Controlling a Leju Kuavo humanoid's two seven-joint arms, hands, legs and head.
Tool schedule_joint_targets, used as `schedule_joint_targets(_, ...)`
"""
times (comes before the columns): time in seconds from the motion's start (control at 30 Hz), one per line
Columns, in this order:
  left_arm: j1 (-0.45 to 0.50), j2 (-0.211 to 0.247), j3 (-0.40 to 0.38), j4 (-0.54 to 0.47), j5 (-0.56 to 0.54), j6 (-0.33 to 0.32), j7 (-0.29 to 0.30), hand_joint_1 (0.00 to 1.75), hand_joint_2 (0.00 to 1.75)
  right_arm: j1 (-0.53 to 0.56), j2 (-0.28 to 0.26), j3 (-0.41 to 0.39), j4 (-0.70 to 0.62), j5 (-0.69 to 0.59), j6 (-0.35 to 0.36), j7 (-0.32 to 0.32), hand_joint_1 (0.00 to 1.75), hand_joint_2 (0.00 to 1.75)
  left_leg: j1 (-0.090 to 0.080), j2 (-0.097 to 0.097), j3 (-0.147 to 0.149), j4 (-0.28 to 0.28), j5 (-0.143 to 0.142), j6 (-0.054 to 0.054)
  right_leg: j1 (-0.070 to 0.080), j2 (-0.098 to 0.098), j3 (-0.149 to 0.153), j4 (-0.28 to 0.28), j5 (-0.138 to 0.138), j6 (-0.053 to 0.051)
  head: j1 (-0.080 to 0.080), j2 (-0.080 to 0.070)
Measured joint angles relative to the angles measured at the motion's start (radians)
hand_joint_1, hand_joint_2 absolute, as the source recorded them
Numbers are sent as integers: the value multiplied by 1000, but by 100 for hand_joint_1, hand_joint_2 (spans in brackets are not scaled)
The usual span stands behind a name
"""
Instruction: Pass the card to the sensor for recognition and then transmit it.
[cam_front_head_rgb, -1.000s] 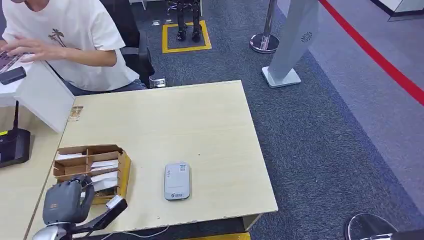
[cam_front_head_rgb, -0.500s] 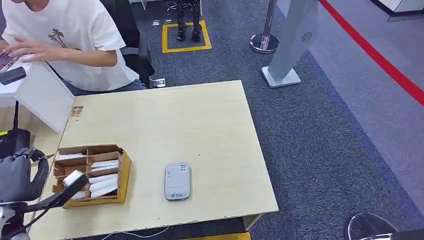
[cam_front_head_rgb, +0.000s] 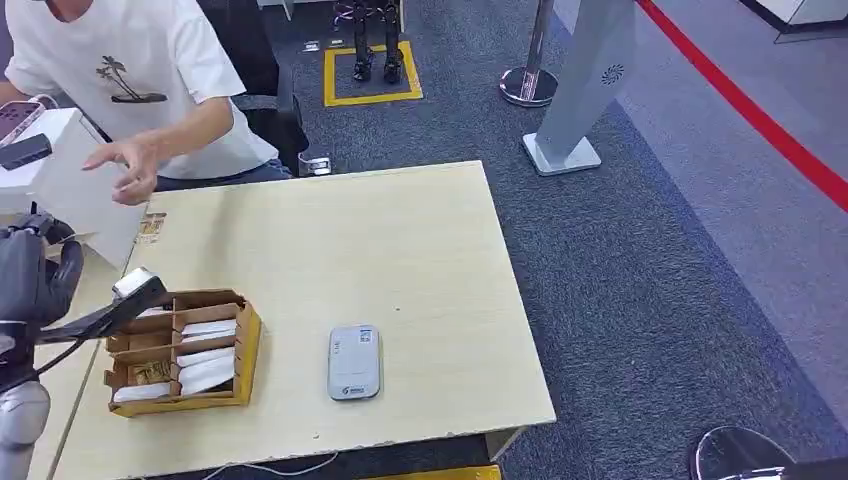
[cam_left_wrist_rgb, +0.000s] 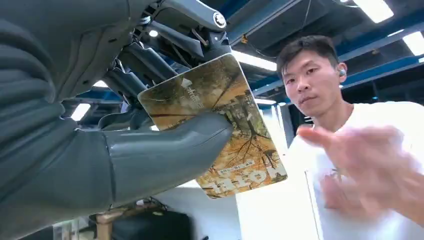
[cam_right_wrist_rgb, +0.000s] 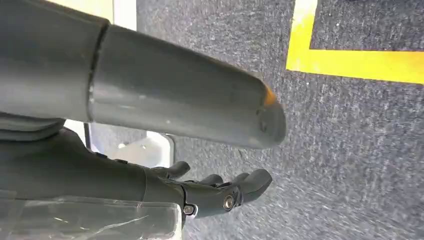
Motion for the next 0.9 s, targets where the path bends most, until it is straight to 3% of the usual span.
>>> schedule_joint_targets(0.17,-131,-4,-38,142,-29,2,18,175,175,-5,0,11,0,2,-1,-9,0,0,0,1,0,0,0,0,0,1,0,0,0,0,0,0)
schedule_joint_targets(0.4,-227,-22,-58,281,-37,6,35,175,175,-5,-2,21,0,3,-2,-6,0,0,0,1,0,0,0,0,0,1,-1,0,0,0,0,0)
schedule_joint_targets(0.8,-286,-53,-74,382,-48,9,36,175,175,-5,-4,27,0,1,-4,-7,0,0,0,2,0,0,0,-1,0,3,-1,0,0,0,0,0)
schedule_joint_targets(0.83,-289,-55,-74,386,-48,9,36,161,175,-5,-4,27,0,1,-4,-7,0,0,0,2,0,0,0,-1,0,3,-1,0,0,0,0,0)
schedule_joint_targets(0.87,-293,-57,-75,390,-47,11,36,0,175,-5,-4,27,0,0,-4,-8,0,0,0,2,-1,0,0,-1,0,3,-1,0,0,0,0,0)
schedule_joint_targets(0.9,-296,-60,-75,394,-45,15,35,0,175,-5,-4,27,0,-1,-4,-8,0,0,0,2,-1,0,0,-1,0,3,-1,0,0,0,0,0)
